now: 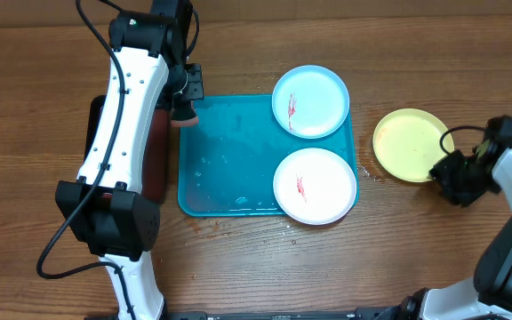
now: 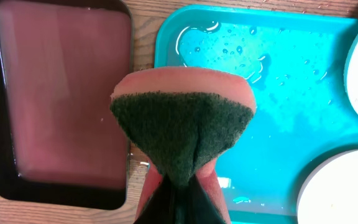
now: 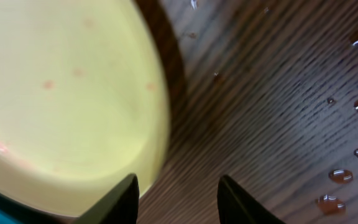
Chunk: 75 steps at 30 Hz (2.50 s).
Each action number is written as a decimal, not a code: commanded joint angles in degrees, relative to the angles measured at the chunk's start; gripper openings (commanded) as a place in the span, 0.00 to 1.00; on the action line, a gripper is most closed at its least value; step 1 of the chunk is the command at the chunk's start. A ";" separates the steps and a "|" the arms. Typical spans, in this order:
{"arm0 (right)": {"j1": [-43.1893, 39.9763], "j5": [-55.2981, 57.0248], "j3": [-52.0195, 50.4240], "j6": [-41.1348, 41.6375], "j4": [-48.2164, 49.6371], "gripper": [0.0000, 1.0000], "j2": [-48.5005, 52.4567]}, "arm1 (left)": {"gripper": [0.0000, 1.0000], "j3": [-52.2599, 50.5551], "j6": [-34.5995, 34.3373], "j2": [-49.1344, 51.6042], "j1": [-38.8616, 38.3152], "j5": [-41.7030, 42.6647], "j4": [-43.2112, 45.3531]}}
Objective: Clean dirty plates on tray and stack at the side
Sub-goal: 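Carry the yellow plate right and set it on the table, then release the yellow plate and move the right gripper back toward the tray, then grasp the rim of the lower white plate with the right gripper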
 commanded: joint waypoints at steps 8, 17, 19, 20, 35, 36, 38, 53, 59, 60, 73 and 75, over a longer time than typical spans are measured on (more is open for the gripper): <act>8.22 -15.74 9.20 -17.59 -10.12 0.43 -5.97 | 0.04 0.02 0.85 -0.44 0.09 0.68 0.09; 23.71 -9.64 0.37 -18.34 -5.31 0.42 -5.60 | 0.04 0.02 0.87 -0.44 0.09 0.68 0.02; 26.08 -8.22 -2.08 -17.25 -2.97 0.40 -5.60 | 0.04 0.02 0.87 -0.44 0.09 0.68 0.02; 27.28 -6.25 -3.48 -15.63 -1.79 0.40 -5.53 | 0.04 0.02 0.87 -0.44 0.09 0.68 0.00; 32.89 -4.13 -10.45 -10.73 7.10 0.18 -5.49 | 0.04 0.02 0.87 -0.44 0.09 0.66 0.02; 32.89 -4.13 -10.45 -10.73 7.06 0.16 -5.49 | 0.04 0.02 0.87 -0.44 0.09 0.66 0.04; 32.92 -4.17 -10.45 -10.69 7.04 0.12 -5.49 | 0.04 0.02 0.87 -0.44 0.09 0.66 0.07; 41.55 -9.68 -6.73 4.31 8.57 0.04 -5.51 | 0.04 0.02 0.87 -0.44 0.09 0.68 0.31; 51.52 -0.90 -6.73 20.20 16.09 0.04 -5.51 | 0.04 0.02 0.87 -0.44 0.09 0.66 0.28; 53.07 1.18 -6.73 21.64 17.51 0.04 -5.51 | 0.04 0.02 0.87 -0.44 0.09 0.66 0.28; 60.33 13.90 -6.73 26.32 30.77 0.04 -2.36 | 0.04 0.02 0.85 -0.44 0.09 0.74 0.90; 60.39 13.22 -6.73 27.74 32.20 0.04 -0.50 | 0.04 0.02 0.87 -0.44 0.09 0.90 0.87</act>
